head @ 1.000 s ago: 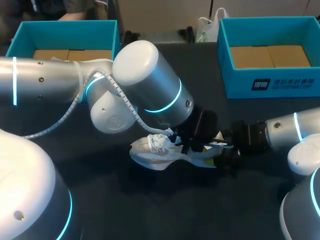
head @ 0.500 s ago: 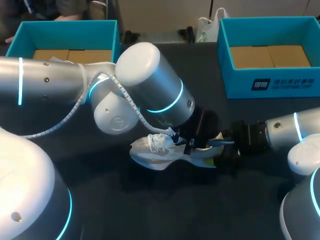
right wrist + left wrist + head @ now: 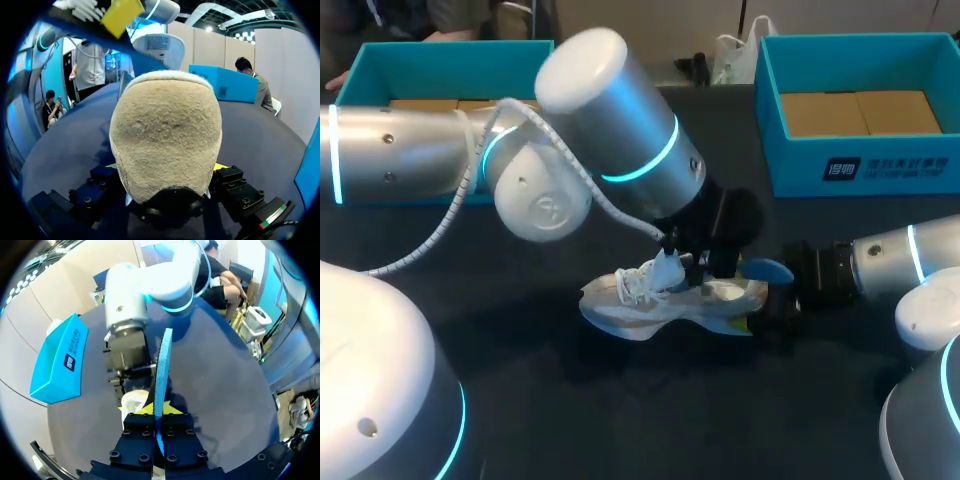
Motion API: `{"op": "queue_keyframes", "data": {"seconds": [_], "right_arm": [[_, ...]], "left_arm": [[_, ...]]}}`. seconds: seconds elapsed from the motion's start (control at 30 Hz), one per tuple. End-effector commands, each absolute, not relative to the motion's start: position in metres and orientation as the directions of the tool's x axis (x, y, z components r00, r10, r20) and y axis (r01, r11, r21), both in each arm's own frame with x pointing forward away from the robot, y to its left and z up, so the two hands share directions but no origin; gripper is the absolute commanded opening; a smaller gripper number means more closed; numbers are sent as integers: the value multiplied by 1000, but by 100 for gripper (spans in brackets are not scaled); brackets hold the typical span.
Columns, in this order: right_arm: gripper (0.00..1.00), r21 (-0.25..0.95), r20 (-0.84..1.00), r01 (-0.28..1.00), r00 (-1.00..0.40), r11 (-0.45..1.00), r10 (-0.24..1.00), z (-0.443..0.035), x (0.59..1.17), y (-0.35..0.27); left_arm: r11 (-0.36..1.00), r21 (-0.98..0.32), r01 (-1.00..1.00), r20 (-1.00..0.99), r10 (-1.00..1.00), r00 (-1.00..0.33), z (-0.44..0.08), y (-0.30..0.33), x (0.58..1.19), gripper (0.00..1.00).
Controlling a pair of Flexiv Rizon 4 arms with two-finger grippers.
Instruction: Take the shoe out of the shoebox, open the shoe tongue, remove and reinsert the insole, then place the shoe into the shoebox
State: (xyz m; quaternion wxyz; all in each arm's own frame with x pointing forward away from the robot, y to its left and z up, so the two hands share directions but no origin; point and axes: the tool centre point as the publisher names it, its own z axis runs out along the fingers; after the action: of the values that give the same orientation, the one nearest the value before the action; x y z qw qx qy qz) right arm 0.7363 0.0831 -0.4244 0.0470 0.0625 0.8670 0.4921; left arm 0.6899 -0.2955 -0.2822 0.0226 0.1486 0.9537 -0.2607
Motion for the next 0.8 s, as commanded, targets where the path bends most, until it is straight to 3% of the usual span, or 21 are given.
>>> {"op": "queue_keyframes", "data": {"seconds": [0.03, 0.47, 0.8], "right_arm": [[0, 856, -20, 63, -988, 513, 155, -428, 737, 85], [0, 856, -20, 63, -988, 513, 155, -428, 737, 85], [0, 856, -20, 63, -988, 513, 155, -428, 737, 85]], "left_arm": [[818, -504, 277, -105, 260, -960, -254, -292, 688, 0], [735, -645, 211, -109, 184, -977, -202, -319, 677, 0], [678, -728, 98, 23, 168, -986, -148, -338, 667, 0]]}}
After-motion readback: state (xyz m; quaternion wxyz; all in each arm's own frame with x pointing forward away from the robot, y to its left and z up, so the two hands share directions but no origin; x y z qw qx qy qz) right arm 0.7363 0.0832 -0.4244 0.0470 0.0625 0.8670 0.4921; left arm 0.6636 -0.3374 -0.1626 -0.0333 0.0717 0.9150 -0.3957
